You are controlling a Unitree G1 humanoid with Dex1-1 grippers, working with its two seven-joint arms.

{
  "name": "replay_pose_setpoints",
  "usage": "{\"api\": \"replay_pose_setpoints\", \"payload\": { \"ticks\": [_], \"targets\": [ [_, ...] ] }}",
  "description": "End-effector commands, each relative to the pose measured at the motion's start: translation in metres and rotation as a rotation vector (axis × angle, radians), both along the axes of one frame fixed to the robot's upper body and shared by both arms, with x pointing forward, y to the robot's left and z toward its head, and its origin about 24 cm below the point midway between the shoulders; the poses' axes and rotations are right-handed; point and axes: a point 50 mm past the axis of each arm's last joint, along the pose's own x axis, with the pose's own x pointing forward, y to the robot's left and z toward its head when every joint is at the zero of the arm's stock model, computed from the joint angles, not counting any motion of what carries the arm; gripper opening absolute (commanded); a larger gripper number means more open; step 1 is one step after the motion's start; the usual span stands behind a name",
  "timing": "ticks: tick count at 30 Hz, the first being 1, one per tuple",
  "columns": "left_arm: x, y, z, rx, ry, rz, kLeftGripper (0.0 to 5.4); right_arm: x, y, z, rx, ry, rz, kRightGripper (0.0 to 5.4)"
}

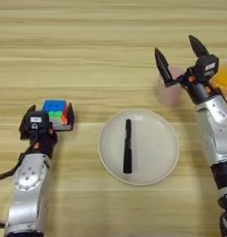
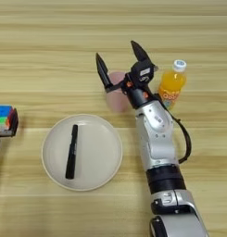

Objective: Move the objects on the table

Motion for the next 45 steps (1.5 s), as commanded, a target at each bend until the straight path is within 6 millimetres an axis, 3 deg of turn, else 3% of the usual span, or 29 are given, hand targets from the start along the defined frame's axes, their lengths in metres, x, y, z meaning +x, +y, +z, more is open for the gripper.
{"api": "replay_pose_setpoints", "payload": {
  "ticks": [1,29,45],
  "targets": [
    [0.004,0.0,-0.003,-0.025,0.015,0.009,5.38,-0.001,0.001,0.001,0.004,-0.001,0.002,5.4],
    [0.01,0.0,-0.017,-0.033,0.108,-0.023,5.38,0.0,0.002,0.001,0.007,0.0,0.004,5.4],
    [0.01,-0.001,-0.019,-0.012,0.119,-0.042,3.93,0.001,0.002,0.002,0.009,-0.001,0.004,5.4]
  ]
}}
